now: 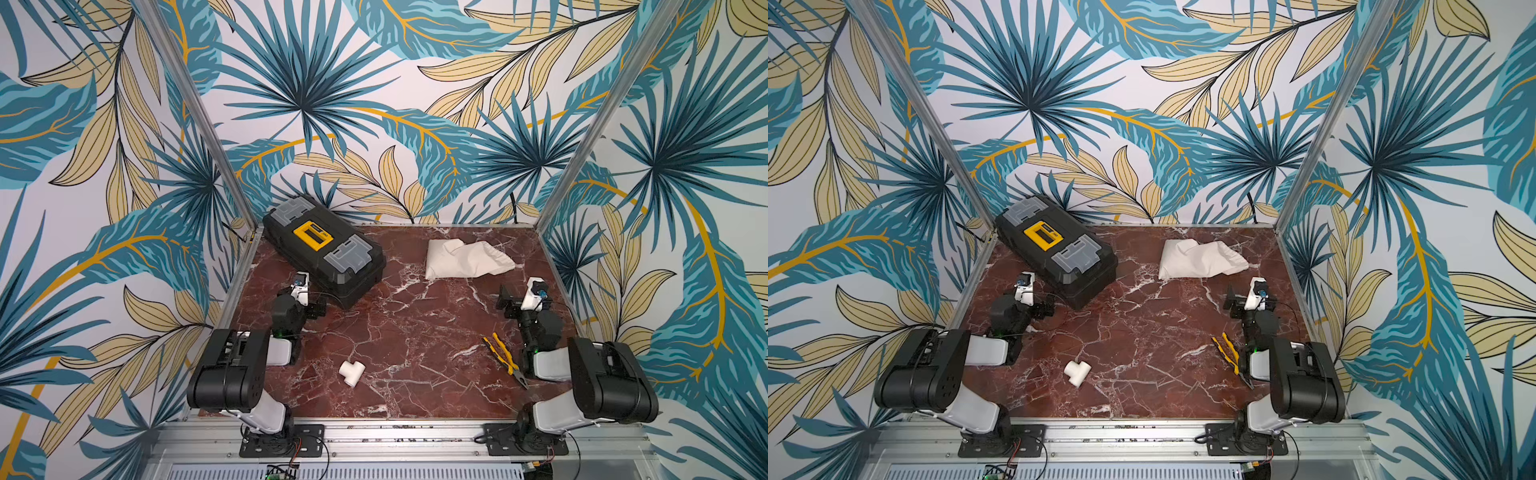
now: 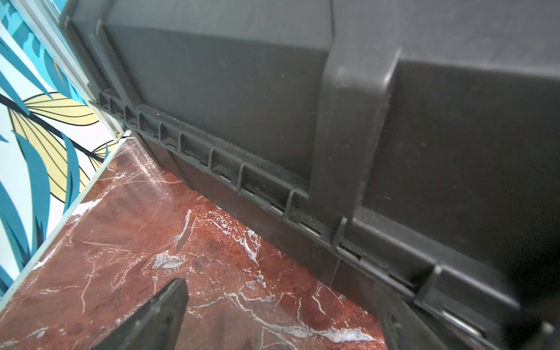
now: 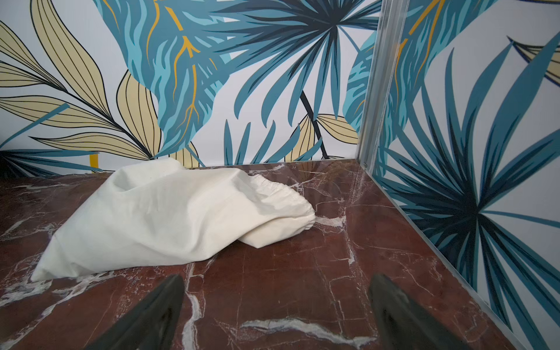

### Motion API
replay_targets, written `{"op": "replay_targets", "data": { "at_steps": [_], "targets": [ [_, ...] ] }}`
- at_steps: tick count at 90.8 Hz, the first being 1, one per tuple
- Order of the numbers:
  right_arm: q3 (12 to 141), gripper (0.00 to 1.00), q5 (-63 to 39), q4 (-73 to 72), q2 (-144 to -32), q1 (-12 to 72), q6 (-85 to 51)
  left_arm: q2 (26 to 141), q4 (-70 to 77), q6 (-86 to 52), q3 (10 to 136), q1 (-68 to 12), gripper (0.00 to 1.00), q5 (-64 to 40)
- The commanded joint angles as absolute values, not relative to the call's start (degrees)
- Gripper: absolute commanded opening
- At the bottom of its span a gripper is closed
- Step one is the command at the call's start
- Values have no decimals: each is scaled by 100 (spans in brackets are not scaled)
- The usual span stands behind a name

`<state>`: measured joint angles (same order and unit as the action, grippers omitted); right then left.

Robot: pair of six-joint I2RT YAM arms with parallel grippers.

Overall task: Close the soil bag
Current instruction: Pick up the soil bag from the center of the board.

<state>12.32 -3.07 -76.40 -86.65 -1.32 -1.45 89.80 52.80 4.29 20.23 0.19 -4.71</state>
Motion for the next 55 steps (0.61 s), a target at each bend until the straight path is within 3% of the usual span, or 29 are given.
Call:
{"op": "replay_targets", "data": {
  "at_steps": [1, 48, 55],
  "targets": [
    [1275, 99, -369, -7627, -8710, -103, -79, 8949, 5568, 415, 2109, -2, 100, -524],
    [1268, 99, -361, -7640, -8697, -105, -88, 8943, 5512, 402, 2131, -2, 100, -505],
    [1356, 99, 130, -7371, -8519, -103, -265, 8901, 5565, 397, 2096, 0, 100, -515]
  ]
}}
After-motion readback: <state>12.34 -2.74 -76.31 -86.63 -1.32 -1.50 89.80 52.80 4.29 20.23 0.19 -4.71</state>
